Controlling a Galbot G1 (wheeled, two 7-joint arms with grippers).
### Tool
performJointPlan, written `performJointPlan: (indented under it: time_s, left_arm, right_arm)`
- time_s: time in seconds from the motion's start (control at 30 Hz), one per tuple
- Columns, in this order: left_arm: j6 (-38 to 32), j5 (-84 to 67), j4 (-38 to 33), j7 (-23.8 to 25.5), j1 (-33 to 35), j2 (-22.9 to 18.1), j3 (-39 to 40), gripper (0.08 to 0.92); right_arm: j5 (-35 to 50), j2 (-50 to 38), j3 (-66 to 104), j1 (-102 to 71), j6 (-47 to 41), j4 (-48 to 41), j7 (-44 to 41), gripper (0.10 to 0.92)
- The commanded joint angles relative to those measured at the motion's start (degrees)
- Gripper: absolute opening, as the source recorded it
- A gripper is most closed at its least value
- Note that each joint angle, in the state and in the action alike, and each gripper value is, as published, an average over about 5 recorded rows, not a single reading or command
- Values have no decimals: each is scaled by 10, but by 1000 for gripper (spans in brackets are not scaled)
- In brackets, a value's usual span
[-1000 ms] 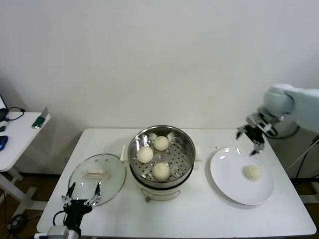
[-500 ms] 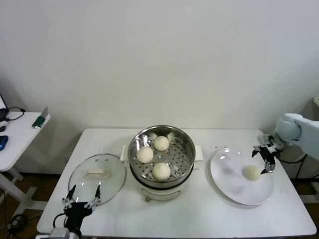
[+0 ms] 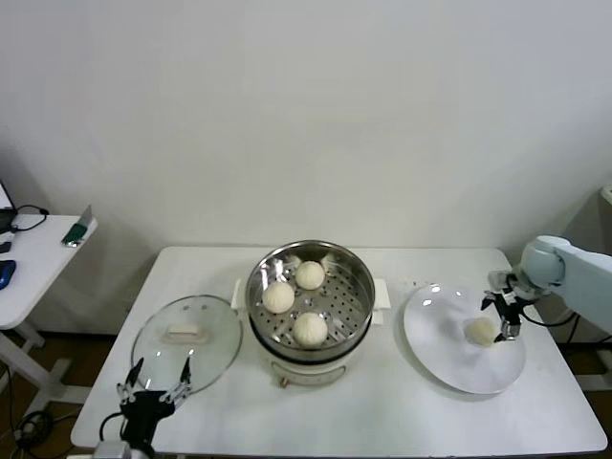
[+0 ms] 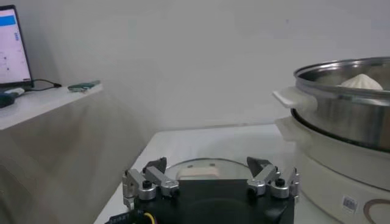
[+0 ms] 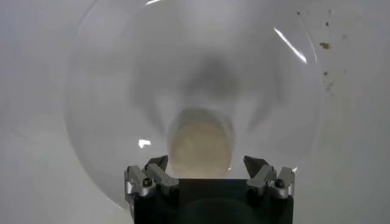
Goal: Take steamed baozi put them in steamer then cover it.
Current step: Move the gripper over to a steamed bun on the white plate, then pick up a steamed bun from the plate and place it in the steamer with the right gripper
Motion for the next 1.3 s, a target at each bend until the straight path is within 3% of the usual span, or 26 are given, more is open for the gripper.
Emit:
performJointPlan:
  time_s: [0.03, 0.2, 0.8, 1.03, 1.3]
  left_arm:
    - [0, 0, 0, 0, -1, 1, 0, 823]
    - [2, 0, 0, 0, -3, 0, 1, 823]
    - [4, -1, -4, -1, -4, -1, 1, 823]
    - [5, -2, -7, -1, -2, 0, 2, 823]
    - [8, -1, -10, -1, -9, -2, 12, 823]
  right_arm:
    - [-13, 9, 37, -36, -4, -23, 1, 823]
    - [-14, 9, 38, -36, -4, -23, -1, 816]
    - [1, 2, 5, 24, -3, 8, -19, 648]
    - [104, -4, -157, 244, -20, 109, -32, 637]
    - [311, 90, -314, 540, -102, 286, -17, 636]
